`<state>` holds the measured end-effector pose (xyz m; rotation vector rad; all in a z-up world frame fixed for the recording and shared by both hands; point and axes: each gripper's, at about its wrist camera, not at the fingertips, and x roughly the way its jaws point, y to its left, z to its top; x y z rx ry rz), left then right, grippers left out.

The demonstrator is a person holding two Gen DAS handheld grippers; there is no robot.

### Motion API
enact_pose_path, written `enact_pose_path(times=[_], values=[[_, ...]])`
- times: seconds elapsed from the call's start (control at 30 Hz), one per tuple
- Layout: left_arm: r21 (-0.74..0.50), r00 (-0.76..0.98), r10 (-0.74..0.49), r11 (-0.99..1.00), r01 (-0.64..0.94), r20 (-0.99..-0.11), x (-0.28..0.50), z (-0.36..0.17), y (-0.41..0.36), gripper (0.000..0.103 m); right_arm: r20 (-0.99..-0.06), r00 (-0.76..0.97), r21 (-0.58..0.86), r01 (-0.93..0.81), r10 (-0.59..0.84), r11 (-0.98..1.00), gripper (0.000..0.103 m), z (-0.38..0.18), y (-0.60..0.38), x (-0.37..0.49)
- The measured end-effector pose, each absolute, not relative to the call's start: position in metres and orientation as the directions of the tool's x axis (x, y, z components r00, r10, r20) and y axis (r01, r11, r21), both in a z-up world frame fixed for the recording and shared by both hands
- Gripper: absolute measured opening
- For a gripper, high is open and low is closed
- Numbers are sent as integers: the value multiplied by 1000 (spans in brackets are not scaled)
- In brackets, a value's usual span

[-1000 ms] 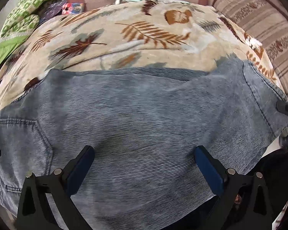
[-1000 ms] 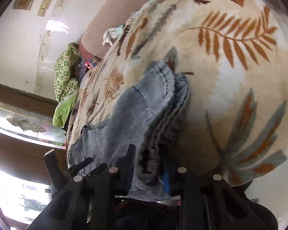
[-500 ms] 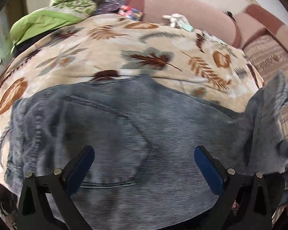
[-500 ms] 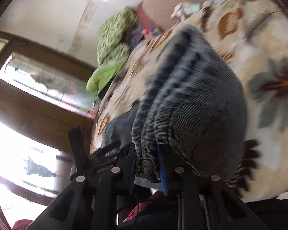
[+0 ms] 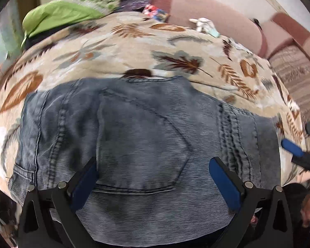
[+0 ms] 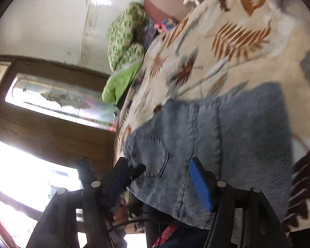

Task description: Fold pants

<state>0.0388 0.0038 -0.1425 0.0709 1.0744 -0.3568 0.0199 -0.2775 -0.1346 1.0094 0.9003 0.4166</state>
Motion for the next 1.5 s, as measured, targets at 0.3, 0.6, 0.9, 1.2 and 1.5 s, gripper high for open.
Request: enact_pose_path(times=[0.3, 0.6, 0.9, 1.2, 1.5], values=[[55, 500, -128, 940, 336, -857, 40, -144, -33, 103, -439, 616, 890, 198, 654, 411, 68, -202, -332, 39], [88, 533, -34, 975, 202, -846, 40, -142, 12, 103, -308, 613, 935, 55, 728, 350, 71, -185, -325, 46], [163, 620, 53, 979, 123, -783, 35, -120, 56, 103, -449, 499, 844, -37, 742, 536, 79, -185, -252, 65], [29, 532, 67, 996, -79, -844, 21, -131, 169, 103, -452, 452, 752, -272, 769, 601, 79, -153, -213, 30], [-170, 491, -42, 961, -218, -870, -9, -154, 228, 103, -569, 578, 451, -375, 585, 810, 79, -142, -157, 1]])
